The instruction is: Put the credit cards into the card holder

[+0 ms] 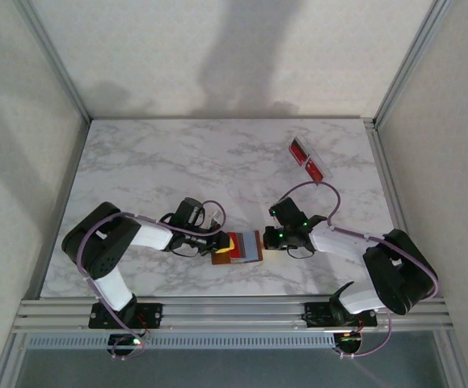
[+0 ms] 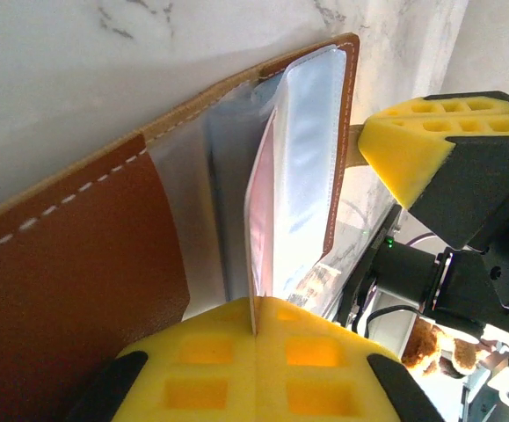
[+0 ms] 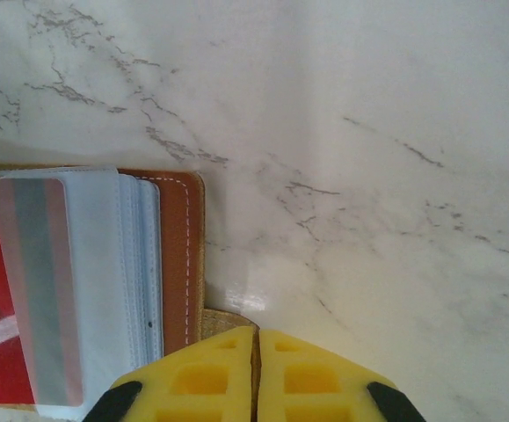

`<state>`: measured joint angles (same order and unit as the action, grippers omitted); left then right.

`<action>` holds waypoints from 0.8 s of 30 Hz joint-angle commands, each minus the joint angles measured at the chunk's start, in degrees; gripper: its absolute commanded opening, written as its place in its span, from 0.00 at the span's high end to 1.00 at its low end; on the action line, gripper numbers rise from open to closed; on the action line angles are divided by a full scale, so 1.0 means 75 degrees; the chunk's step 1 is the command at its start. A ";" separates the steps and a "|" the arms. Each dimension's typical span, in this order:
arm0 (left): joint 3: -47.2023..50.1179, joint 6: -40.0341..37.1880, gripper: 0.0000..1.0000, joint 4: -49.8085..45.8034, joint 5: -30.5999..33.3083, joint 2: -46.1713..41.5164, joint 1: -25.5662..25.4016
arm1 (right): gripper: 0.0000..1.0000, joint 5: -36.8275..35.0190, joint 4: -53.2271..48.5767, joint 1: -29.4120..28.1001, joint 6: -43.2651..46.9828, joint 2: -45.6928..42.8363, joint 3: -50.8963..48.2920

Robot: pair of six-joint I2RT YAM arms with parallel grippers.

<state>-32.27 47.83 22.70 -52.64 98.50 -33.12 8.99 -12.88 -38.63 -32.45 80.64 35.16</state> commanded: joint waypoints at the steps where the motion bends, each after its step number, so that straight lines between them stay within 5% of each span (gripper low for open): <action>1: 0.0034 0.0042 1.00 -0.0080 0.0548 0.0097 0.0095 | 1.00 0.0112 -0.0056 -0.0099 -0.0125 -0.0056 -0.0162; 13: -0.0100 0.0126 1.00 0.0121 0.0160 0.0344 -0.0176 | 1.00 0.0635 0.0327 -0.0209 -0.0304 0.0008 -0.0188; 19: -0.0436 -0.0468 0.86 -0.1102 0.0710 0.0186 -0.0178 | 0.99 0.0271 0.0216 -0.0328 -0.0408 -0.0089 -0.0171; 24: -0.0767 -0.0975 0.69 -0.2403 0.1491 -0.0303 -0.0119 | 0.81 -0.0684 -0.0410 -0.0519 -0.0366 -0.0561 -0.0024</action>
<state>-36.75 44.16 14.72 -48.51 98.08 -34.15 8.29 -12.73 -41.41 -34.57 79.15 34.26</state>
